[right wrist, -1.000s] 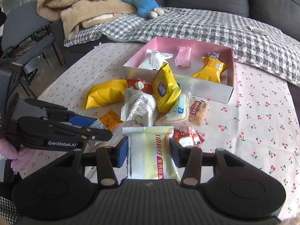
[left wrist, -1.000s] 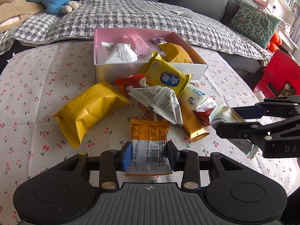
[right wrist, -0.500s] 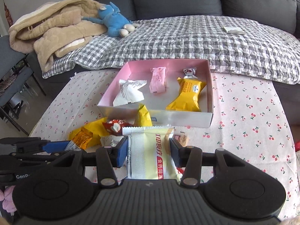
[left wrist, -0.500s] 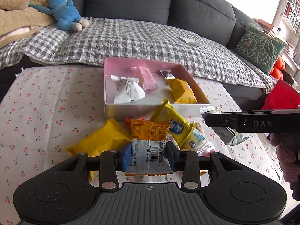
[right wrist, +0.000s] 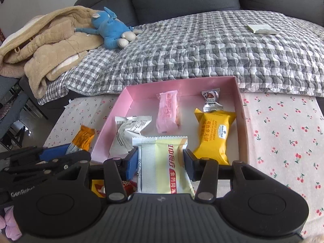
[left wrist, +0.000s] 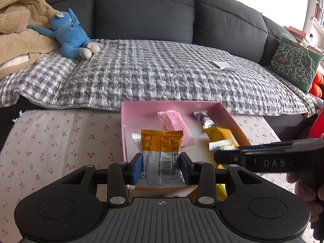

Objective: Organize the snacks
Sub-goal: 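Carry the biscuit pack toward the box while the left tool carries the orange-labelled bar there, then release the biscuit pack into the box while the left tool drops the orange-labelled bar there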

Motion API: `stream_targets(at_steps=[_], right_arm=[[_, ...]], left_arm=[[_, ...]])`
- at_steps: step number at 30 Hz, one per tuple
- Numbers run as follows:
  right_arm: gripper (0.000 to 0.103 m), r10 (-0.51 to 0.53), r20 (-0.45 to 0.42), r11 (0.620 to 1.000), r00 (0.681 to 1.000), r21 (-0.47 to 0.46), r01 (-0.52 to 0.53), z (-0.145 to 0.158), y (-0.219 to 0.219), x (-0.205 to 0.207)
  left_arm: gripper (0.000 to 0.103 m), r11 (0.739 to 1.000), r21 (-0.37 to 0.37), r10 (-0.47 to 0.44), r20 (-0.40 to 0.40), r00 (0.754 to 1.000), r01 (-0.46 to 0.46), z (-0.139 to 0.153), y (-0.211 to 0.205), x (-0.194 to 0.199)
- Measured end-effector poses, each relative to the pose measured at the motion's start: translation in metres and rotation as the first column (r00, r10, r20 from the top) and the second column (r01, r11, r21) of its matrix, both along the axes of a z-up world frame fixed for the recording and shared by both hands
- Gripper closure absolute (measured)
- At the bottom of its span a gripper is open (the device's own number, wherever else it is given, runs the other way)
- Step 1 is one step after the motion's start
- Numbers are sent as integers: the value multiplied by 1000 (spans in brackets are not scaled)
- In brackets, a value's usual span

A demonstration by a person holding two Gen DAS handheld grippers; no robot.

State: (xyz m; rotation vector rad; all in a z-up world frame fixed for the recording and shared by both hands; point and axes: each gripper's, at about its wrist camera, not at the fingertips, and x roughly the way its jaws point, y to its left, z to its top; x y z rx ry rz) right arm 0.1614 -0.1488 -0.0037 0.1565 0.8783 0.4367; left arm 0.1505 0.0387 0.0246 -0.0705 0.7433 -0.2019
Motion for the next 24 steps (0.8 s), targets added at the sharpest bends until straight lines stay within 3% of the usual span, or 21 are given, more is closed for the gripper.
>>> stream_targets(at_steps=[10,17,24], right_arm=[[59,53,37,999,998,11,-53,-13,1,23],[59,30,43,999,999,-26,-29,-22,-4,36],[59,26,59,999,998,-30,-24,-22,-6,36]], left_arm=[[66,995,83,48,-11,999,-47,-22,-29,81],[66,984,168,69,-48,996,-60,-43,-39,110],[65,980,178,97,-68,993,-84,-63,-35,121]])
